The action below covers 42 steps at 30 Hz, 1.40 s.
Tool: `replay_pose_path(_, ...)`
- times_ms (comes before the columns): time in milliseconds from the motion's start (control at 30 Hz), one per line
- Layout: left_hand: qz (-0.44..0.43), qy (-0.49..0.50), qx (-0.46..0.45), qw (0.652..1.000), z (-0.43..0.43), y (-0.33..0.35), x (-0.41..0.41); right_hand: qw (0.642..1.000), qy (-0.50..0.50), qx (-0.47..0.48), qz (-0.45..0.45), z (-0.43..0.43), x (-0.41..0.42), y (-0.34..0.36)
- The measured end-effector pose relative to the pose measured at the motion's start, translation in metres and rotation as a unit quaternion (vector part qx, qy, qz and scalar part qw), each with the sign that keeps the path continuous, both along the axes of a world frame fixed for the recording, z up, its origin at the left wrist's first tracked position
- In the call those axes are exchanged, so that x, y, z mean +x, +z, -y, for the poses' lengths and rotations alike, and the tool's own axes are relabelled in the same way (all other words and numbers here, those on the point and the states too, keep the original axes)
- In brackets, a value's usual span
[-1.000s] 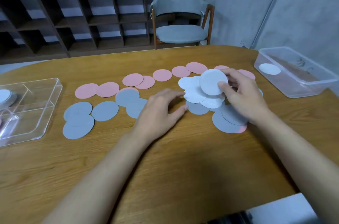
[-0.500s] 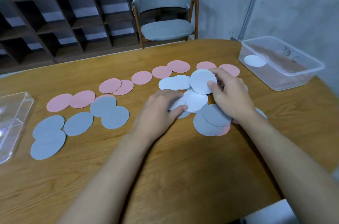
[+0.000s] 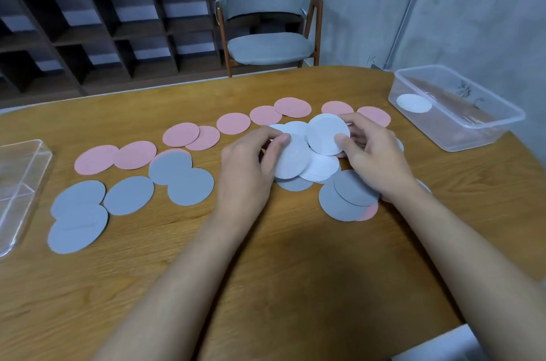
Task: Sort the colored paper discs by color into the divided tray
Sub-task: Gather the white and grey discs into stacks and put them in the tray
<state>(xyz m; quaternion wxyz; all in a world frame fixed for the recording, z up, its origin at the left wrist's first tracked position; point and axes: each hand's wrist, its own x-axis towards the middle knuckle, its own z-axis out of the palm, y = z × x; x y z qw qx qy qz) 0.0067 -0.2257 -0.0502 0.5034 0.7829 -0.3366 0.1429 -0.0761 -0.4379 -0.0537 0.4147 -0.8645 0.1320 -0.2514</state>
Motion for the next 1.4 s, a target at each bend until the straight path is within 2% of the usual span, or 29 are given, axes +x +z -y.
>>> replay_pose_path(100, -0.141, -0.022, -0.053, 0.988, 0.002, 0.0, -0.001, 0.999, 0.02, 0.027, 0.009, -0.002, 0.0, 0.001)
replay_pose_path(167, -0.186, -0.029, -0.061, 0.98, 0.005, -0.001, -0.001, 0.998, 0.043, 0.035, 0.004, -0.005, -0.001, 0.001)
replay_pose_path(267, -0.183, -0.02, -0.036, 0.982, 0.008, -0.002, -0.002, 0.996, 0.08, 0.04, -0.012, -0.009, 0.0, 0.002)
replay_pose_path(467, -0.164, -0.002, -0.026, 0.986, 0.011, -0.001, -0.003, 0.98, 0.165, 0.114, 0.006, -0.016, -0.001, 0.01)
replay_pose_path(733, -0.179, -0.006, -0.054, 0.982, 0.011, 0.0, -0.002, 0.963, 0.172, 0.204, -0.034, -0.018, 0.0, 0.009)
replay_pose_path(767, -0.173, -0.004, -0.059, 0.983, 0.012, -0.001, -0.002, 0.968, 0.167, 0.184, -0.032, -0.018, -0.001, 0.009)
replay_pose_path(833, -0.153, -0.003, -0.065, 0.986, 0.012, -0.002, -0.004, 0.986, 0.145, 0.083, -0.028, -0.018, -0.003, 0.005)
replay_pose_path(933, -0.138, -0.013, -0.075, 0.987, 0.013, -0.002, -0.006, 0.993, 0.106, -0.049, -0.027, -0.016, -0.004, 0.004)
replay_pose_path(1033, -0.106, -0.018, -0.035, 0.994, 0.016, -0.004, -0.005, 0.993, 0.09, -0.077, 0.005, -0.014, -0.004, 0.006)
replay_pose_path(1133, -0.041, -0.037, 0.06, 0.997, 0.016, -0.008, -0.003, 0.997, 0.029, -0.073, 0.027, -0.007, -0.003, 0.008)
replay_pose_path(1233, 0.005, -0.096, 0.165, 0.982, 0.014, -0.011, -0.004, 0.998, -0.005, -0.049, 0.033, -0.003, -0.002, 0.007)
replay_pose_path(1300, 0.024, -0.128, 0.201, 0.971, 0.013, -0.01, -0.005, 0.998, -0.011, -0.05, 0.025, -0.002, -0.002, 0.005)
replay_pose_path(1400, 0.052, -0.121, 0.242, 0.961, 0.011, -0.009, -0.005, 0.998, -0.023, -0.057, 0.01, -0.001, -0.001, 0.005)
